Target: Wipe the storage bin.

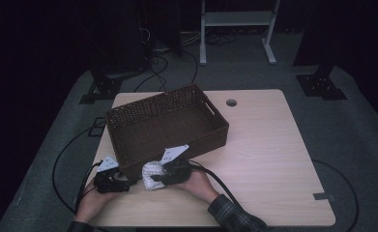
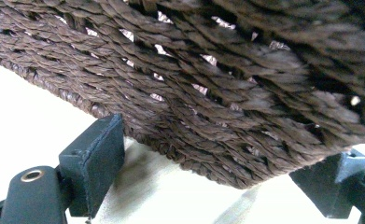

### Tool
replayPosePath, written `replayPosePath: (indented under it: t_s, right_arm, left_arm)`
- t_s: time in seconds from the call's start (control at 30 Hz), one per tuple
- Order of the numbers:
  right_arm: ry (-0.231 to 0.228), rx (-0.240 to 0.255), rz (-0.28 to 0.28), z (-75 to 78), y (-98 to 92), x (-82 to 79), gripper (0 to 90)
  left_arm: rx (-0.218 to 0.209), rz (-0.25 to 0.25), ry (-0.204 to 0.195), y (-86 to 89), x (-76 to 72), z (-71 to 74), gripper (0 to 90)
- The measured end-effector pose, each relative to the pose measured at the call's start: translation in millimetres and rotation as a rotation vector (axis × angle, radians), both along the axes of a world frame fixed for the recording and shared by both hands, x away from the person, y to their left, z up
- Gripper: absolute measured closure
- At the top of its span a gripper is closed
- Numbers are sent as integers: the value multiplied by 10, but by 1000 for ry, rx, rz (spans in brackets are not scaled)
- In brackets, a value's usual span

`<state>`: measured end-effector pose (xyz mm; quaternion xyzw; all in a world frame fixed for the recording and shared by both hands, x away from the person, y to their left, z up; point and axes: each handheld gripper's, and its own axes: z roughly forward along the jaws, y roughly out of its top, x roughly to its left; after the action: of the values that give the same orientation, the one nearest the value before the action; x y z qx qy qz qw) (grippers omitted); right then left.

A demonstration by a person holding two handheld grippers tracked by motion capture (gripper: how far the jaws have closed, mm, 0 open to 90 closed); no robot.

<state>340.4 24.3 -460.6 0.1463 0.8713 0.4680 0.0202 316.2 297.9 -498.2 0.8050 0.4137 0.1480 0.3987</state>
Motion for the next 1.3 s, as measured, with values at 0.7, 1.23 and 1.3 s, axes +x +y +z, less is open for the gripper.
replayPosePath:
  t_s: [0.7,1.23,1.3]
  right_arm:
    - [9,-10,3,-38,31,-56,624]
    - [-60,105,76,387,193,-224,624]
    - [-51,104,79,375,228,-219,625]
  left_arm:
    - [0,0,0,0,0,0,156]
    - [6,-3,4,4,-1,4,156]
    - [6,-3,4,4,-1,4,156]
